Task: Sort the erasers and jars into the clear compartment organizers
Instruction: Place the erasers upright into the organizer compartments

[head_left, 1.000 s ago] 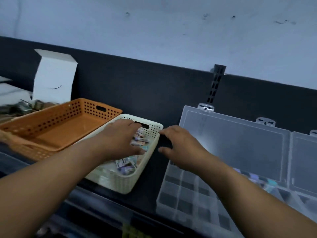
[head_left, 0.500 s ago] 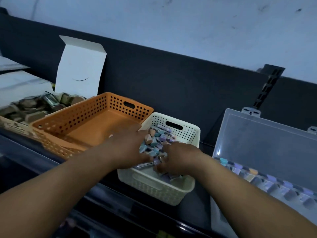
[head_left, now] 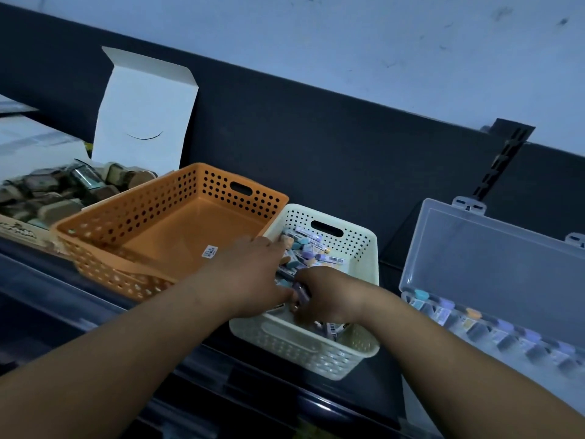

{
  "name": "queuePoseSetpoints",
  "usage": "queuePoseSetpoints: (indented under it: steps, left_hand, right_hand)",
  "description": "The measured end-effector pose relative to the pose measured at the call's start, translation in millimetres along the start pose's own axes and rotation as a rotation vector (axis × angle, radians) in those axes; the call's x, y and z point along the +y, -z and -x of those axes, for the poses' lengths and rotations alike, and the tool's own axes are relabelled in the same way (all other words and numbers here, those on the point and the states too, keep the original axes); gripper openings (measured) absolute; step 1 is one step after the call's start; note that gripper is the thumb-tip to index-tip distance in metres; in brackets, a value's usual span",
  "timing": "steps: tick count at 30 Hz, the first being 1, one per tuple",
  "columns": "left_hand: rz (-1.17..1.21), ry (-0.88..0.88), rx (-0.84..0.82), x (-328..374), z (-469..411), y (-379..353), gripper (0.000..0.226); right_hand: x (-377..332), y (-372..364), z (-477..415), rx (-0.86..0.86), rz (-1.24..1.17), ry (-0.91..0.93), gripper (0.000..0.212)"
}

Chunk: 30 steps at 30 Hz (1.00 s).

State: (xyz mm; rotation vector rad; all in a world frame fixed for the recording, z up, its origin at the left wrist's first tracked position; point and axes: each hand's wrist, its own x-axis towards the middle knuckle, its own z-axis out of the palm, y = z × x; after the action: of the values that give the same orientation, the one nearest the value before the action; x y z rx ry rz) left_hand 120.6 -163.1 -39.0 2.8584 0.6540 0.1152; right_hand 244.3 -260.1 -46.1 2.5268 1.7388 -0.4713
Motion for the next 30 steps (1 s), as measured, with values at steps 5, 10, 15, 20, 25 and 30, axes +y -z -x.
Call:
queuePoseSetpoints:
  steps: [5, 10, 15, 20, 25, 30]
  left_hand:
    - [0.013, 0.005, -0.008, 0, 1, 1, 0.085]
    - [0.098, 0.017, 0.042, -2, -1, 0, 0.078]
    - [0.153, -0.008, 0.175, 11, 0, 10, 0.046]
    - [0.738, -0.033, 0.100, 47, 0, 20, 0.025]
    - [1.103, 0.031, -0.046, 96, -6, 20, 0.010]
    - [1.212, 0.089, -0.066, 155, -15, 12, 0.011]
  right_hand:
    - [3, 1, 0, 0.026, -0.077, -0.004, 0.014]
    - [20, 19, 6, 0.140, -0.700, -0.071, 0.014]
    - [34, 33, 21, 0.252, -1.227, -0.095, 0.022]
    - [40, 39, 46, 0.280, -1.435, -0.040, 0.022]
    - [58, 38, 78, 0.361, -1.464, 0.018, 0.024]
    - [99, 35, 121, 0.504, -1.451, 0.024, 0.025]
